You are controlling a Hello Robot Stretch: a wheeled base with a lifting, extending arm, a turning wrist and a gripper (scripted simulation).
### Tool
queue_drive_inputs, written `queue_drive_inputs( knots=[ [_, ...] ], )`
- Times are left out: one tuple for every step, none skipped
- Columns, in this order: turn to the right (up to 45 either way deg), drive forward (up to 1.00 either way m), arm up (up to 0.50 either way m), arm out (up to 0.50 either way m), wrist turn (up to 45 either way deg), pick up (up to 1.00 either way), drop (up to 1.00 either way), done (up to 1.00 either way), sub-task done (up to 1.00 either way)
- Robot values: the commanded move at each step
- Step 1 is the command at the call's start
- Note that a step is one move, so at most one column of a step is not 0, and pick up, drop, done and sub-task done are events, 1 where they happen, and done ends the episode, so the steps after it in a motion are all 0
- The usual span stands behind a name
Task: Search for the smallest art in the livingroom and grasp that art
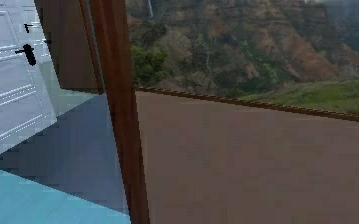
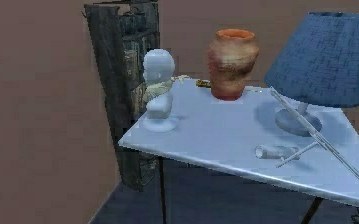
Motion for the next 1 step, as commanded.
queue_drive_inputs(
  knots=[
    [0.0, 0.00, 0.50, 0.00, 0.0, 0.00, 0.00, 0.00, 0.00]
  ],
)
